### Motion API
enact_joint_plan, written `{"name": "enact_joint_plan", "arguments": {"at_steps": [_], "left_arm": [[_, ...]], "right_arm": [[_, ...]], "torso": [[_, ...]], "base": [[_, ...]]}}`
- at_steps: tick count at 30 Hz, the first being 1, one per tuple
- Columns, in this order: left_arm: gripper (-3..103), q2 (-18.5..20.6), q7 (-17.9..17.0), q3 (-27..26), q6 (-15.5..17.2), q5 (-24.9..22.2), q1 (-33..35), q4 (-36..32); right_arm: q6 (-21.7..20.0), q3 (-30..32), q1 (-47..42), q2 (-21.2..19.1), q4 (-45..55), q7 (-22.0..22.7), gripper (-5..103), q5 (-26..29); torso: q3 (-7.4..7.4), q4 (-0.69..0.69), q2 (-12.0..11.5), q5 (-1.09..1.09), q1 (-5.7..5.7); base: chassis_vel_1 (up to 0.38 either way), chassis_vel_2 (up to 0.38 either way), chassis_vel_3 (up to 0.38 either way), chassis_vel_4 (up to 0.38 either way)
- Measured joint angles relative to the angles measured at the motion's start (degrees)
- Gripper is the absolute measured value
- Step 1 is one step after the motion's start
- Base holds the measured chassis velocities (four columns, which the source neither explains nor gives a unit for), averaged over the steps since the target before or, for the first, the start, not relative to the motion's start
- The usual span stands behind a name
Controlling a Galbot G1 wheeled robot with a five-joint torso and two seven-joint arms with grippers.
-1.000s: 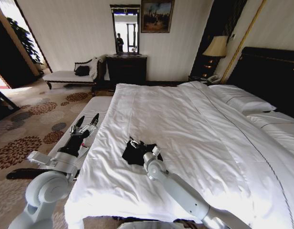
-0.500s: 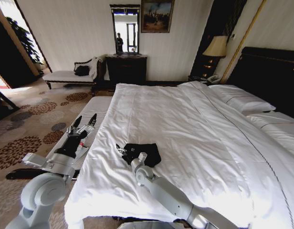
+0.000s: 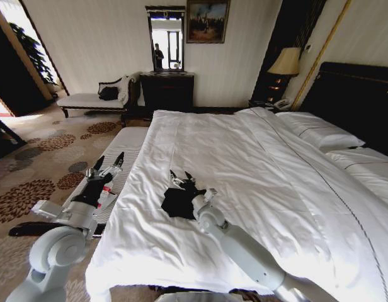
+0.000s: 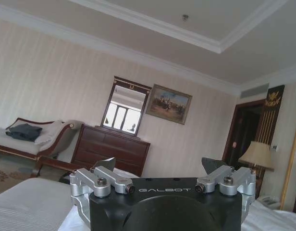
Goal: Fold the clothes on the bed.
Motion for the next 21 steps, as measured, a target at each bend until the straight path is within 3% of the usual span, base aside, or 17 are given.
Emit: {"name": "enact_joint_plan", "arguments": {"at_steps": [1,3,6,8,9,12,13,15,21], "left_arm": [[100,-0.01,-0.03,0.52,-0.01,3.87,0.12,0.82],[100,-0.11,-0.05,0.99,-0.02,5.81,0.36,1.13],[100,-1.76,-1.28,4.26,0.34,9.89,2.48,0.69],[100,-2.37,-1.75,4.99,0.55,10.60,3.07,0.38],[100,-3.21,-2.48,5.72,0.72,11.70,3.76,0.03],[100,-6.38,-5.49,7.15,-0.16,15.54,5.93,-0.46],[100,-6.38,-5.49,7.15,-0.16,15.54,5.93,-0.46],[100,-8.86,-6.12,7.15,-0.51,17.94,7.31,-1.12],[100,-13.90,-4.21,7.11,-1.77,24.60,10.06,-1.70]], "right_arm": [[0.27,3.98,-2.51,-2.67,0.86,0.16,100,-4.31],[0.29,6.45,-4.08,-3.77,1.44,0.31,100,-6.55],[-0.93,18.66,-13.33,-5.76,6.31,1.73,100,-11.88],[-1.32,21.68,-15.91,-5.73,7.70,2.24,100,-12.63],[-1.45,25.28,-19.34,-5.36,9.35,2.94,100,-14.06],[3.42,35.46,-29.46,-2.94,11.46,3.24,100,-19.86],[3.42,35.46,-29.46,-2.94,11.46,3.24,100,-19.86],[5.76,41.86,-36.49,-0.73,14.68,2.45,100,-22.08],[5.65,48.45,-45.63,2.88,22.93,3.28,100,-26.95]], "torso": [[0.00,-0.01,0.00,0.02,0.00],[0.00,-0.02,0.00,0.03,0.00],[0.00,0.07,0.00,0.01,0.00],[0.00,0.06,0.00,-0.01,0.00],[0.00,0.05,0.00,-0.01,0.00],[-0.01,0.03,0.01,0.02,-0.02],[-0.01,0.03,0.01,0.02,-0.02],[-0.01,0.02,0.00,0.02,-0.01],[-0.01,0.03,0.01,-0.01,-0.02]], "base": [[0.000,0.000,0.000,0.000],[0.000,0.000,0.000,0.000],[0.000,0.000,0.000,0.000],[0.000,0.000,0.000,0.000],[0.000,0.000,0.000,0.000],[0.000,0.000,0.000,0.000],[0.000,0.000,0.000,0.000],[0.000,0.000,0.000,0.000],[0.000,0.000,0.000,0.000]]}}
